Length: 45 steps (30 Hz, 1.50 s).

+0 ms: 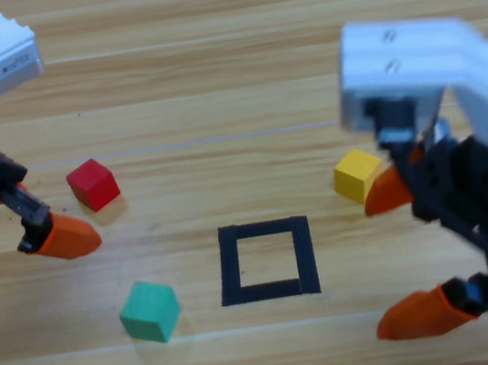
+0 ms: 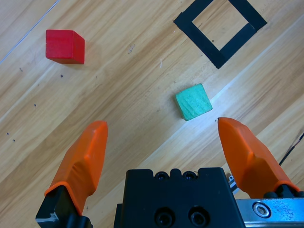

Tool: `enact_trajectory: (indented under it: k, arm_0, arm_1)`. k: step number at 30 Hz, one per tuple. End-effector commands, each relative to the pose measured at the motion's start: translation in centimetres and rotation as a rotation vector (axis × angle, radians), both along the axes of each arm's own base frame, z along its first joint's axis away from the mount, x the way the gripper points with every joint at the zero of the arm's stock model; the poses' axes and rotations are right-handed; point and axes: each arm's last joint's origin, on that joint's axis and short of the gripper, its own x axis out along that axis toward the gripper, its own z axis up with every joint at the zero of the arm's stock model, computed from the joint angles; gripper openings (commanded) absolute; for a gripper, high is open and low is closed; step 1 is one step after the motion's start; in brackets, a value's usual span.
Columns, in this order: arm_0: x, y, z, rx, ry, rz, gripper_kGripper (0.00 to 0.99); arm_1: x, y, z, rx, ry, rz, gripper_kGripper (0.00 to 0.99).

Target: Stack the blocks in the rectangular block: red at the bottom, yellow in the middle, green on top

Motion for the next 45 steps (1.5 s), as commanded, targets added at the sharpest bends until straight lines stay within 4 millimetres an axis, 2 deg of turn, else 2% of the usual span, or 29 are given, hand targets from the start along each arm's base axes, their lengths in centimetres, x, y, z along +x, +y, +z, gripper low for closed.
enact_trajectory:
  k: [1,7,12,17,21,24,28,30,33,35,39,45]
  arm_0:
    - [0.2,-0.9,-0.3,0.011,0.018,-0.036,0.990]
    - [0.2,-0.9,-0.4,0.013,0.020,-0.037,0.990]
    - [0.6,-1.3,-0.7,0.018,0.038,-0.031,0.990]
    - [1.8,-1.2,0.7,-0.071,0.016,0.174,0.990]
    - [3.1,-0.5,0.8,-0.146,0.071,0.391,0.990]
    - [3.8,0.1,0.7,-0.175,0.103,0.535,0.990]
    - [5.4,1.2,-0.2,-0.187,0.182,0.722,0.989]
    - [8.0,0.4,-1.0,-0.140,0.258,0.807,0.988]
    - [11.8,-1.7,-2.6,-0.059,0.345,0.869,0.988]
    - [13.8,-2.8,-3.6,-0.022,0.384,0.909,0.988]
    - [15.0,-3.2,-4.3,-0.039,0.411,0.966,0.988]
    - [15.6,-2.9,-4.1,-0.094,0.437,1.025,0.988]
  arm_1:
    - [-0.5,1.1,-1.3,-0.045,0.025,0.044,0.979]
    - [-0.8,0.3,-0.2,-0.011,0.022,0.007,0.977]
    - [1.3,-0.8,0.7,0.020,-0.047,-0.284,0.977]
    - [4.2,-0.4,-0.1,0.018,-0.148,-0.681,0.976]
    - [6.0,0.4,-1.7,-0.043,-0.209,-0.793,0.969]
    - [7.5,2.2,-3.6,-0.127,-0.248,-0.794,0.969]
    - [9.6,4.4,-5.6,-0.305,-0.274,-0.683,0.968]
    - [11.9,4.6,-7.0,-0.356,-0.182,-0.666,0.968]
    - [15.9,3.5,-8.9,-0.345,-0.023,-0.666,0.968]
    - [17.5,3.0,-10.0,-0.334,0.049,-0.661,0.969]
    - [18.8,3.7,-12.2,-0.372,0.063,-0.664,0.968]
    - [19.7,4.2,-13.5,-0.413,0.027,-0.674,0.969]
